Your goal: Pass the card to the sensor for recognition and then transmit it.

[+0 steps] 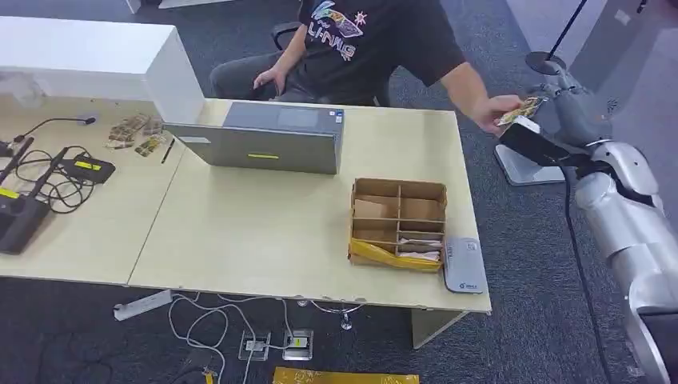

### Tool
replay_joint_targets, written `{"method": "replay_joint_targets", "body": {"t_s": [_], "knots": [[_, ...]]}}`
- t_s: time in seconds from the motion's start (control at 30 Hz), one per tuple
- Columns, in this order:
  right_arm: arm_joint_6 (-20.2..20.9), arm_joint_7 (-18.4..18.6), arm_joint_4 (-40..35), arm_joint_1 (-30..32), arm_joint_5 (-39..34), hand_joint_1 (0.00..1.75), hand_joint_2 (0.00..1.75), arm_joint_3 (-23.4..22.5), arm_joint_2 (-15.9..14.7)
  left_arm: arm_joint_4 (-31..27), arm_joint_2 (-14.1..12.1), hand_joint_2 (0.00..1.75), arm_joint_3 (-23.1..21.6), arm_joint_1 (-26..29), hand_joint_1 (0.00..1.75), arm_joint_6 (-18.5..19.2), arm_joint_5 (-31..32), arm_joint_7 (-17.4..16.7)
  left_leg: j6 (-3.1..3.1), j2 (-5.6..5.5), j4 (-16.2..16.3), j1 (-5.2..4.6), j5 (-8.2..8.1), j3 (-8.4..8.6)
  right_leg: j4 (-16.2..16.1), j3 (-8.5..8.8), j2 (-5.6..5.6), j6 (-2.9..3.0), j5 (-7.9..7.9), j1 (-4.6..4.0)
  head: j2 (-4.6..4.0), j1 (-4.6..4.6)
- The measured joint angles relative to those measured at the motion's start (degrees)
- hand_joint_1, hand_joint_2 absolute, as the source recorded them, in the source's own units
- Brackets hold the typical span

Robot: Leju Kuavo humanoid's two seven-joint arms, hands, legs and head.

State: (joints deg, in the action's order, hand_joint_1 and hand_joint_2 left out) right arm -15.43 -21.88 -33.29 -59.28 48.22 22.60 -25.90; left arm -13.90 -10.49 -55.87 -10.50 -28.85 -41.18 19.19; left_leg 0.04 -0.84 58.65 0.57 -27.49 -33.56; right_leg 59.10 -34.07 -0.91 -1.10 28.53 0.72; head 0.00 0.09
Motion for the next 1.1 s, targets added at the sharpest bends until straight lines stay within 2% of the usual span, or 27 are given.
{"method": "replay_joint_targets", "body": {"t_s": [0.17, 0.2, 0.4, 0.7, 0.8, 0.83, 0.93, 1.0, 1.1], "knots": [[-0.26, -0.15, 0.04, 0.39, -1.12, 0.00, 1.75, 0.00, -0.59, 0.00, 0.00, 1.75, -0.07, 0.02, 0.00, -0.02, 0.20, 0.00, 0.00, 0.01, 0.00, 0.00, 0.00, 0.00, -0.01, -0.01, 0.02, 0.00, 0.00, 0.00, 0.00, 0.00], [-0.37, -0.28, 0.04, 0.42, -1.82, 0.00, 0.00, -0.02, -0.59, 0.00, 0.00, 1.75, -0.13, 0.02, 0.00, -0.02, 0.22, 0.00, 0.00, 0.01, 0.00, 0.00, 0.00, 0.00, -0.01, -0.01, 0.02, 0.00, 0.00, 0.00, 0.00, 0.00], [-0.24, -1.36, -1.66, 1.77, -10.29, 0.00, 0.00, -1.22, -0.68, 0.00, 0.00, 1.75, -0.31, 0.12, 0.00, -0.09, 0.33, 0.00, 0.00, 0.01, 0.00, 0.01, 0.00, 0.01, 0.00, 0.00, 0.02, 0.00, 0.00, -0.01, 0.00, 0.00], [0.44, -1.29, -4.98, 3.15, -12.47, 0.00, 0.00, -2.58, -1.05, 0.00, 0.00, 1.75, -0.33, 0.16, 0.00, -0.09, 0.24, 0.00, 0.00, 0.01, 0.00, 0.00, 0.00, 0.00, 0.00, 0.00, 0.01, 0.00, 0.00, 0.00, 0.00, 0.00], [4.84, -1.09, -6.82, 3.84, -21.11, 0.00, 0.00, -3.59, -0.94, 0.00, 0.00, 1.75, -0.33, 0.17, 0.00, -0.13, -0.41, 0.00, 0.00, 0.00, 0.00, 0.00, 0.00, 0.00, 0.01, 0.02, 0.01, 0.00, 0.00, 0.00, 0.00, 0.00], [7.36, -0.35, -8.08, 4.27, -25.45, 0.00, 1.75, -4.17, -0.81, 0.00, 0.00, 1.75, -0.33, 0.18, 0.00, -0.11, -0.72, 0.00, 0.00, 0.00, 0.00, 0.00, 0.00, -0.01, 0.02, 0.02, 0.01, 0.00, 0.00, 0.00, 0.00, 0.02], [15.20, 3.08, -13.21, 6.01, -35.38, 0.00, 1.75, -5.35, -0.42, 0.00, 0.00, 1.75, -0.33, 0.18, 0.00, -0.02, -1.53, 0.02, 0.00, 0.00, 0.00, 0.01, 0.00, 0.00, 0.01, 0.02, 0.01, 0.00, 0.00, -0.01, 0.00, 0.00], [18.80, 5.91, -17.87, 8.21, -38.74, 0.00, 1.75, -6.06, -0.20, 0.00, 0.00, 1.75, -0.33, 0.18, 0.00, 0.11, -1.68, 0.11, 0.00, -0.02, 0.00, 0.06, 0.00, 0.00, 0.01, 0.03, -0.05, 0.00, 0.00, -0.05, 0.00, -0.02], [21.14, 9.80, -26.28, 13.62, -35.71, 0.00, 1.75, -6.60, 0.02, 0.00, 0.00, 1.75, -0.33, 0.23, 0.00, 0.15, -1.90, 0.31, -0.01, -0.05, 0.00, 0.10, -0.01, 0.00, 0.00, 0.05, -0.08, 0.01, 0.02, -0.10, 0.00, 0.00]]}}
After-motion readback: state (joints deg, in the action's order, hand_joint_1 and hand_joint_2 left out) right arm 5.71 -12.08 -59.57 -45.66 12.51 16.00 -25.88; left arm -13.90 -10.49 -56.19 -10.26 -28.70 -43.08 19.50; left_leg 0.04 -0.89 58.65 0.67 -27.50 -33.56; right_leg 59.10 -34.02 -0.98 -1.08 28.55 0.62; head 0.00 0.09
